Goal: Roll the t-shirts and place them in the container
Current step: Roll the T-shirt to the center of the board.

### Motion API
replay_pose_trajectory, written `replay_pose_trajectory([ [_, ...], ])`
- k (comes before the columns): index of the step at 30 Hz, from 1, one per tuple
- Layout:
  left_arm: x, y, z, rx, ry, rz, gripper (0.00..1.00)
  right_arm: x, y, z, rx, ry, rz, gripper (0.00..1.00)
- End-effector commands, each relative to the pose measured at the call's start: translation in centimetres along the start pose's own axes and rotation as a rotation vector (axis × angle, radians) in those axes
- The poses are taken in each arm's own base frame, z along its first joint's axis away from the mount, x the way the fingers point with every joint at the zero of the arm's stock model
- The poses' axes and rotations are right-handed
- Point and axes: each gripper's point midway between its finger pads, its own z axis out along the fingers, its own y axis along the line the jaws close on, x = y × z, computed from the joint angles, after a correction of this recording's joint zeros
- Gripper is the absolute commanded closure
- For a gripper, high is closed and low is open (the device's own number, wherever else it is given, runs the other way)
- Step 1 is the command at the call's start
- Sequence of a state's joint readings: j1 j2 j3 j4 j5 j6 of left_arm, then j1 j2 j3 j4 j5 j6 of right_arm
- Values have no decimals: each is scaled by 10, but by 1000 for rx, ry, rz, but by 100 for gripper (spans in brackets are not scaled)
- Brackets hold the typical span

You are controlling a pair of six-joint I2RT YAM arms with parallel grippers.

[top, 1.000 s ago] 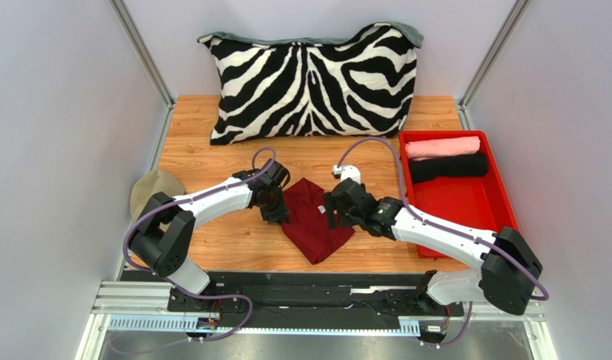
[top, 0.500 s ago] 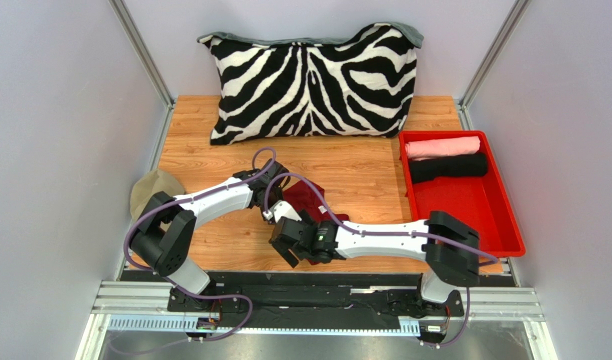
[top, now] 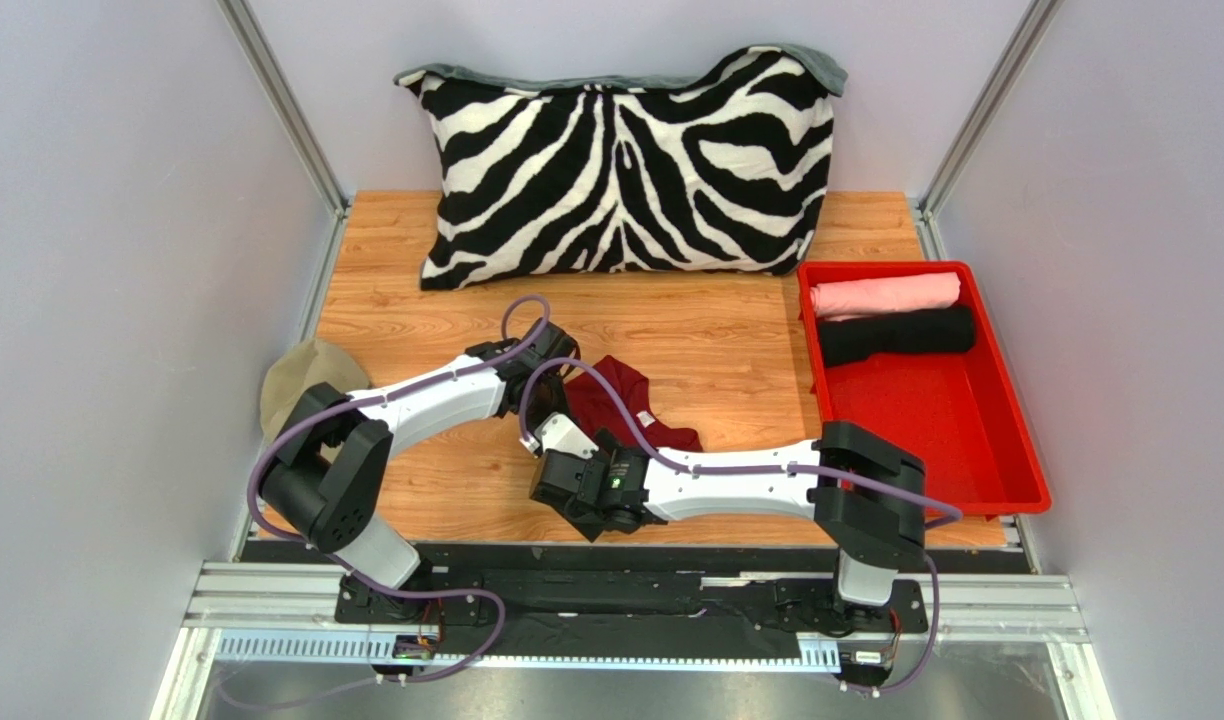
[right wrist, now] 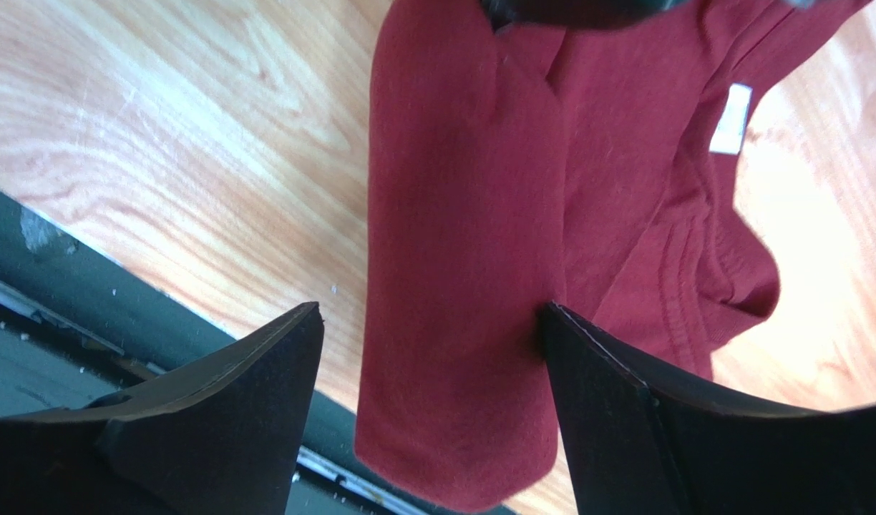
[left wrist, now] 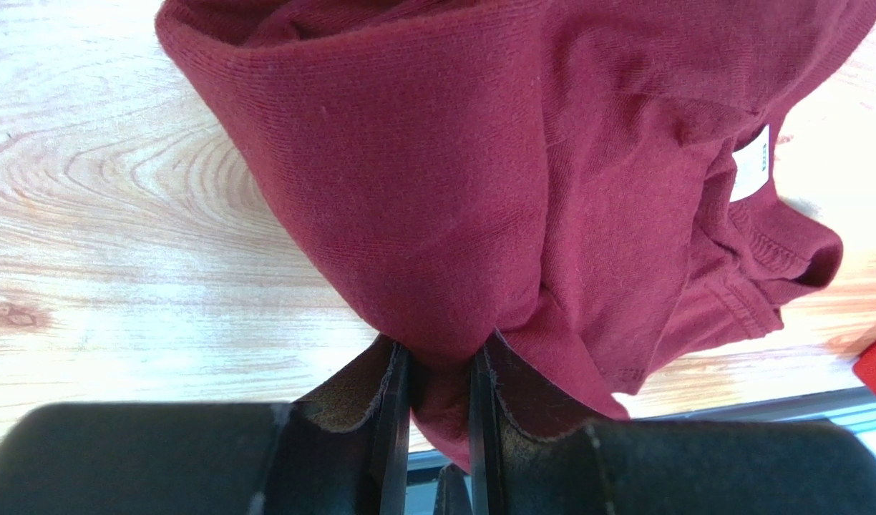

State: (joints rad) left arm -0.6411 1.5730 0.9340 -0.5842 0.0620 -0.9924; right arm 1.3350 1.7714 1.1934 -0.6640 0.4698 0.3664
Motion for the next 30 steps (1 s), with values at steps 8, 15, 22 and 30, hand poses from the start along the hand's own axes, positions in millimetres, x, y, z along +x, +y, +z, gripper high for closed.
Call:
replay_pose_trajectory([
  [8, -1, 9, 7, -40, -37, -68, 76, 6, 13, -12, -212, 2, 255, 28],
  [15, -15, -9, -8, 42, -99, -56, 46, 19, 4, -11, -405, -33, 449, 39],
  [22, -34, -36, -45, 207, -221, 17, 29, 23, -10, -8, -634, -56, 642, 47],
  [30, -11, -18, -32, 371, -249, -48, 29, 27, -24, 1, -824, -56, 833, 60],
])
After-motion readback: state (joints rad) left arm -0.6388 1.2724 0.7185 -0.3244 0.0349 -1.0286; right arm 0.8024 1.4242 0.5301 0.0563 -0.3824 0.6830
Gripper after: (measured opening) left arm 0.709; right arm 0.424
